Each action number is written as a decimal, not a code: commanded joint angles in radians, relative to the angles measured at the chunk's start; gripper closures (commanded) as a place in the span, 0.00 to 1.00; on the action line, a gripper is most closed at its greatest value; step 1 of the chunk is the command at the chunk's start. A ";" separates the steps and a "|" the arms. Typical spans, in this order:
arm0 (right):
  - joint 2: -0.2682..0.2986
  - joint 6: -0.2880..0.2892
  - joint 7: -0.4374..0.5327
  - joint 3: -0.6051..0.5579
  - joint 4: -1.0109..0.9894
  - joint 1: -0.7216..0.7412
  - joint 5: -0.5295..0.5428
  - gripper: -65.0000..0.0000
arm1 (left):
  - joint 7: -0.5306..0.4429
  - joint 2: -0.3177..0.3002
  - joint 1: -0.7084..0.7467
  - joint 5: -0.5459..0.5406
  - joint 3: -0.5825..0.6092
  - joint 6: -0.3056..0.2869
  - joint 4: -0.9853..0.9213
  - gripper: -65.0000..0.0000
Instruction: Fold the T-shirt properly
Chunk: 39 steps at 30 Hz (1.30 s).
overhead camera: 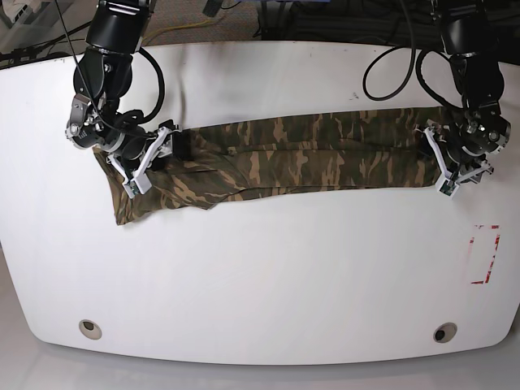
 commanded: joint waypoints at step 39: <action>0.013 -0.002 0.016 0.004 -0.087 0.036 -0.002 0.43 | 0.220 -0.116 -0.070 -0.764 -0.370 -0.004 -0.107 0.10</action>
